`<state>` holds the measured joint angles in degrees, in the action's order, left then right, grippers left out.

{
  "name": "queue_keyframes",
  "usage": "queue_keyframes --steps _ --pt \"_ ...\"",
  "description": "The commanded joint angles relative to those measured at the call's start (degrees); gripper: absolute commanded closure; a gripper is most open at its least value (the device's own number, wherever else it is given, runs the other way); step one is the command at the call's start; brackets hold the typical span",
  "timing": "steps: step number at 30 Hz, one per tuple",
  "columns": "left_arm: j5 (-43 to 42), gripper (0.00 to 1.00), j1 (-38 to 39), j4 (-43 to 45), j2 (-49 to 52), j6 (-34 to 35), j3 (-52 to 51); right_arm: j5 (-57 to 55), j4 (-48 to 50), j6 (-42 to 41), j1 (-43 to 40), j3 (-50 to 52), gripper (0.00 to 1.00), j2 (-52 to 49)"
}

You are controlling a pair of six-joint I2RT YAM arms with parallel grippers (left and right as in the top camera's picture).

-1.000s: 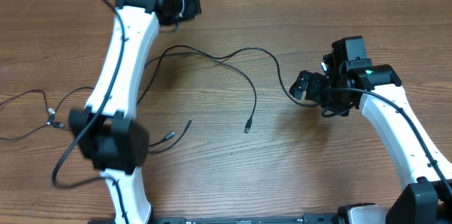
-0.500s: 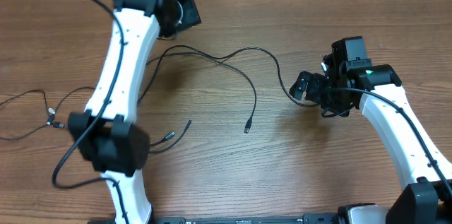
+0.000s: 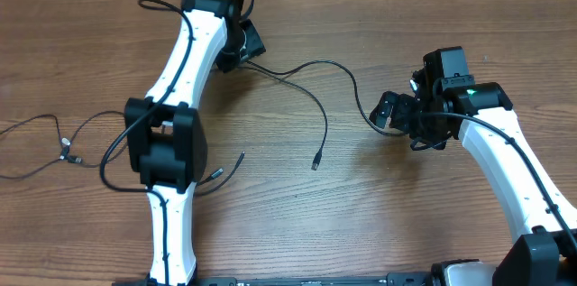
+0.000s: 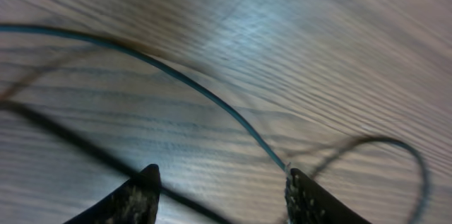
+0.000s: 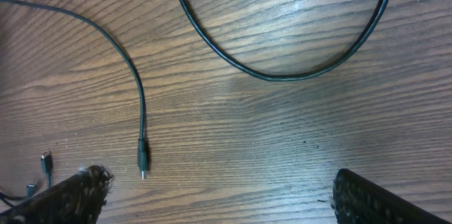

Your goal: Untangle cables

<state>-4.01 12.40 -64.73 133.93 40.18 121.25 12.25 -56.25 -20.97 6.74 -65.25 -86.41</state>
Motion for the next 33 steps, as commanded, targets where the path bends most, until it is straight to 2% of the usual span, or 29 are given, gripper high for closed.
queue_keyframes --steps 1,4,6,12,22,26,33 --pt "1.11 0.48 0.15 0.11 1.73 0.57 -0.02 0.28 0.13 0.07 -0.11 -0.72 0.00 1.55" --pt "1.11 0.70 -0.15 0.24 1.42 0.55 0.24 0.28 0.15 0.07 -0.11 -0.72 0.00 1.55" --pt "1.60 0.96 -0.37 -0.13 1.01 0.02 1.09 0.28 -0.02 0.07 -0.11 -0.72 0.00 1.55" --pt "1.64 0.96 -0.42 -2.36 -1.07 -1.99 7.06 0.28 -0.24 0.07 -0.11 -0.72 0.00 1.55" --pt "-0.59 0.96 0.76 -2.01 -13.70 -14.67 20.44 0.28 0.07 0.07 -0.11 -0.72 0.00 1.55" --pt "1.46 0.96 0.59 -1.90 -19.82 -19.65 23.28 0.28 0.17 0.07 -0.11 -0.72 0.00 1.55" --pt "10.12 0.96 -2.84 -1.95 -29.07 -20.39 23.63 0.28 0.09 0.07 -0.11 -0.72 0.00 1.55"
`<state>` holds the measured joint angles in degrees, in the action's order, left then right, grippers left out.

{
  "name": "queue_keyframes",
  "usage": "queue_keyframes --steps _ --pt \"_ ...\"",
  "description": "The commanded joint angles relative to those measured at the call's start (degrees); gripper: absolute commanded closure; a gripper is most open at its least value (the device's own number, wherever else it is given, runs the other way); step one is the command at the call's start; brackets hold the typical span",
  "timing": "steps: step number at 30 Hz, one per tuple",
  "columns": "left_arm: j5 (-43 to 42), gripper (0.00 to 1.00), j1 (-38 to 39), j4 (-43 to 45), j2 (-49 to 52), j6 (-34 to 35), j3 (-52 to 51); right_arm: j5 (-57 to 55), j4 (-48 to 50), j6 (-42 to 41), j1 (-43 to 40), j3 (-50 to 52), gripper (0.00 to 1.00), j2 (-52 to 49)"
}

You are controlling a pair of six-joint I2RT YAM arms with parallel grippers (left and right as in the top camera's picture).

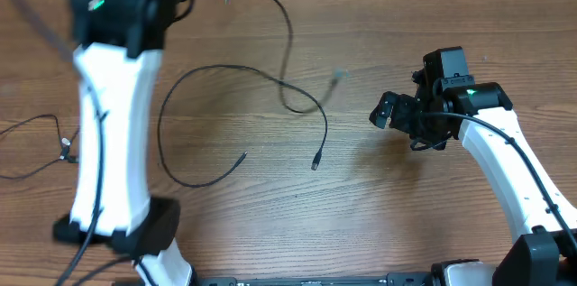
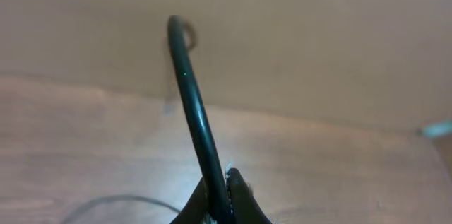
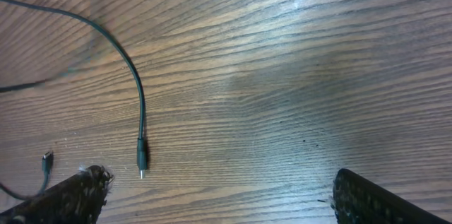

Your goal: Untangle cables

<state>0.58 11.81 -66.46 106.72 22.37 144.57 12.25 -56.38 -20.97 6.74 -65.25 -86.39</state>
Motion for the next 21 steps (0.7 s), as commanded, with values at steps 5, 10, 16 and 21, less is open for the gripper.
queue_keyframes --steps 5,10,16,21 --pt "8.15 0.96 -9.16 -1.33 -6.25 -2.73 0.31 0.28 0.11 0.07 -0.11 -0.72 0.00 1.51" --pt "12.92 0.96 -19.63 -3.23 -7.85 -2.38 0.31 0.28 0.26 0.07 -0.11 -0.72 0.00 1.51" --pt "16.57 0.96 -30.97 -3.58 -7.67 -0.44 0.28 0.28 0.33 0.07 -0.11 -0.72 0.00 1.51" --pt "15.52 0.96 -37.13 -4.83 -7.63 2.62 0.09 0.28 0.35 0.07 -0.11 -0.72 0.00 1.51"
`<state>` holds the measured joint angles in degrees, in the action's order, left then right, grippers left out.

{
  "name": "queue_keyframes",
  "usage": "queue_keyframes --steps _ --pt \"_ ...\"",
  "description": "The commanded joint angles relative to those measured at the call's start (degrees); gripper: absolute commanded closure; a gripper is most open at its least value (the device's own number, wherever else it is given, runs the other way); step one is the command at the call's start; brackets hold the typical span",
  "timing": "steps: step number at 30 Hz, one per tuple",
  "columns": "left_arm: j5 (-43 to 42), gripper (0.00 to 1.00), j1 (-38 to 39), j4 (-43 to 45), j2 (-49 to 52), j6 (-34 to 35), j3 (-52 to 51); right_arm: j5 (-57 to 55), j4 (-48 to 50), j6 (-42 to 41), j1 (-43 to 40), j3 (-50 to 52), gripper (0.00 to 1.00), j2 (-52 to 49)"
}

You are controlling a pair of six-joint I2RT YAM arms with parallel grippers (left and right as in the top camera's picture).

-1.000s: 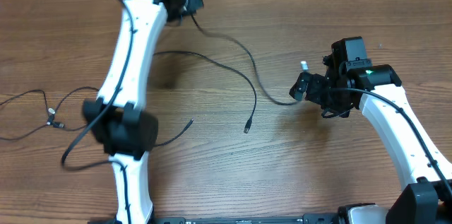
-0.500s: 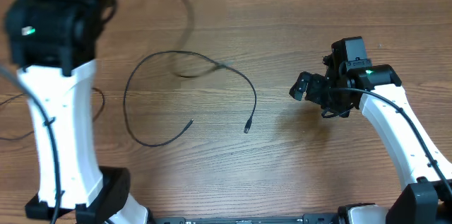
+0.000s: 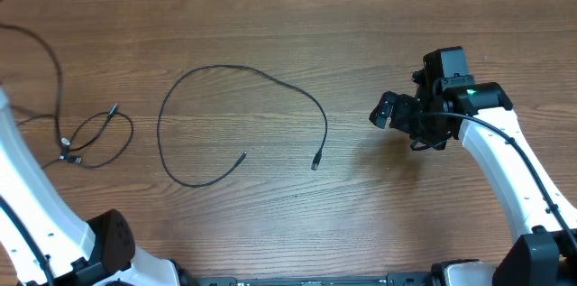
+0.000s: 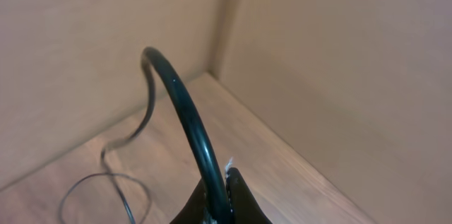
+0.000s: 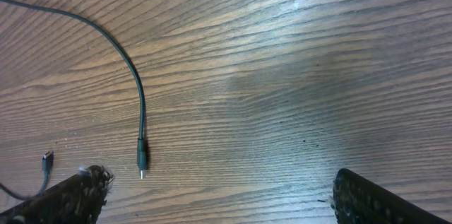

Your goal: Untangle cables

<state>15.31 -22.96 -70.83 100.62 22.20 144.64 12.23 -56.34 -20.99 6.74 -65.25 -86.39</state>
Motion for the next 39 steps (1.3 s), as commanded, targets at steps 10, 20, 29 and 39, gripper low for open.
queue_keyframes --steps 10,20,29,39 --pt "-1.60 0.96 -2.84 -2.73 -0.90 3.37 -3.26 0.33 0.24 0.07 -0.11 -0.72 0.00 1.51" --pt "-1.86 0.95 -2.84 -7.52 4.94 3.34 -3.82 0.31 0.24 0.07 -0.11 -0.72 0.00 1.51" --pt "-1.84 0.96 -2.86 -14.01 11.61 3.34 -3.82 0.31 0.24 0.07 -0.11 -0.72 0.00 1.51" --pt "-1.60 0.96 -2.95 -17.64 17.77 3.30 -3.82 0.31 0.22 0.09 -0.11 -0.72 0.00 1.51"
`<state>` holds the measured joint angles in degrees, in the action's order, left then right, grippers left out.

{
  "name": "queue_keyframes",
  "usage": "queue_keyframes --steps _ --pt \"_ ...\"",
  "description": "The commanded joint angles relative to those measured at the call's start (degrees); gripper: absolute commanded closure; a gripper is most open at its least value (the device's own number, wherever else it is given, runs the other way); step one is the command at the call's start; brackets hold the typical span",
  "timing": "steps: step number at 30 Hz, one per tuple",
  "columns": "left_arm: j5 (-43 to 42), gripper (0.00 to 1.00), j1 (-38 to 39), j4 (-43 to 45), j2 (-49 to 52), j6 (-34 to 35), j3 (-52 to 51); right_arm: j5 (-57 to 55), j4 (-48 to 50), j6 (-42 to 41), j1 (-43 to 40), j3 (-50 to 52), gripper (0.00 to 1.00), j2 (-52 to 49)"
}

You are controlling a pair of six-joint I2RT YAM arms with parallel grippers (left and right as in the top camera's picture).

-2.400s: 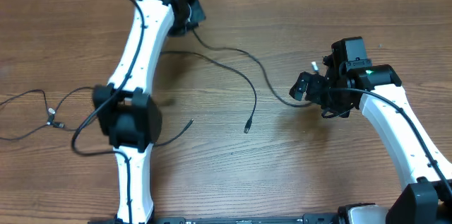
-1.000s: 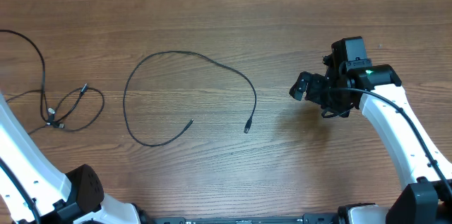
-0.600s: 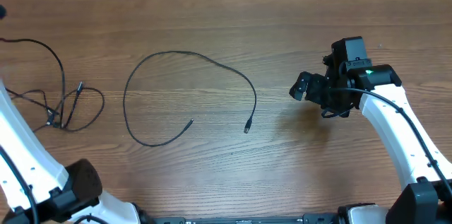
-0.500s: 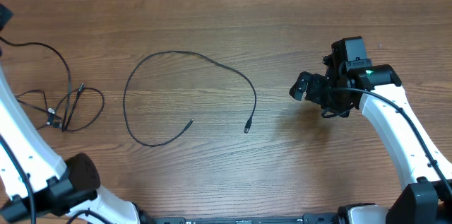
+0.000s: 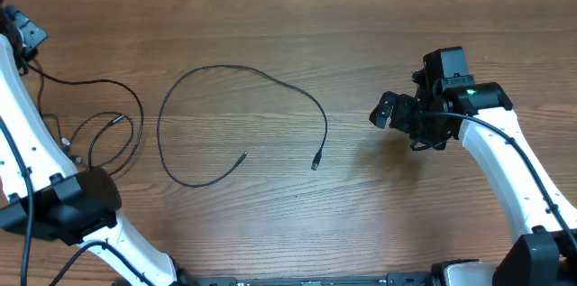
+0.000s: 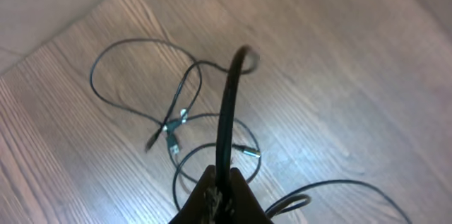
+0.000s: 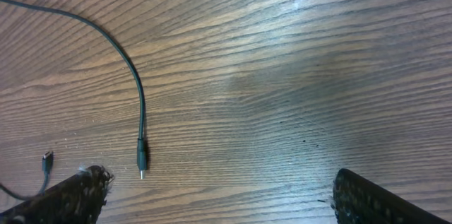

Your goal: Untangle cables

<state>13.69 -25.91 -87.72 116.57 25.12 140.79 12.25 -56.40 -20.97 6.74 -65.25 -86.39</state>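
My left gripper [image 5: 24, 33] is at the table's far left, shut on a black cable [image 5: 86, 85]. That cable drops from the jaws and curls on the wood beside a thin tangle of cable [image 5: 68, 144]. In the left wrist view the held cable [image 6: 229, 104] rises out of the left gripper [image 6: 224, 179], with the thin tangle and its plugs [image 6: 171, 128] below. A second black cable [image 5: 270, 81] lies alone as an open loop mid-table. My right gripper [image 5: 386, 110] stands open to the right of it, its open fingers [image 7: 360, 196] over bare wood near that cable's plug [image 7: 141, 159].
A wooden tabletop [image 5: 379, 24] fills the overhead view, with a pale wall along its back edge. The left arm's white links [image 5: 36, 160] stretch down the left side over the thin cables. A small plug [image 7: 46, 160] shows by the right gripper's left finger.
The left gripper, then out of the overhead view and holding the cable high, is now lower and in view at the far left. More of its cable lies curled on the table. The right arm is unmoved.
First my left gripper was open over crossed cables at the back middle, one reaching toward the right gripper. Then it was shut on that cable, lifted at the back left. Later the cable hung at the far left, apart from the middle loop, where it now rests.
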Motion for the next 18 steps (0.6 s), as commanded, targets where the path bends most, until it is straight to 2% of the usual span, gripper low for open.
queue_keyframes --steps 1,11,18 --pt "0.02 0.96 0.00 -1.01 2.12 0.37 0.02 0.28 0.26 0.04 -0.11 -0.72 0.00 1.51" --pt "0.42 0.96 -0.92 -2.89 3.85 1.46 0.02 0.28 0.22 0.07 -0.11 -0.72 0.00 1.51" --pt "1.81 0.96 -5.31 -6.29 3.85 12.24 0.02 0.28 0.00 0.07 -0.11 -0.72 0.00 1.51"
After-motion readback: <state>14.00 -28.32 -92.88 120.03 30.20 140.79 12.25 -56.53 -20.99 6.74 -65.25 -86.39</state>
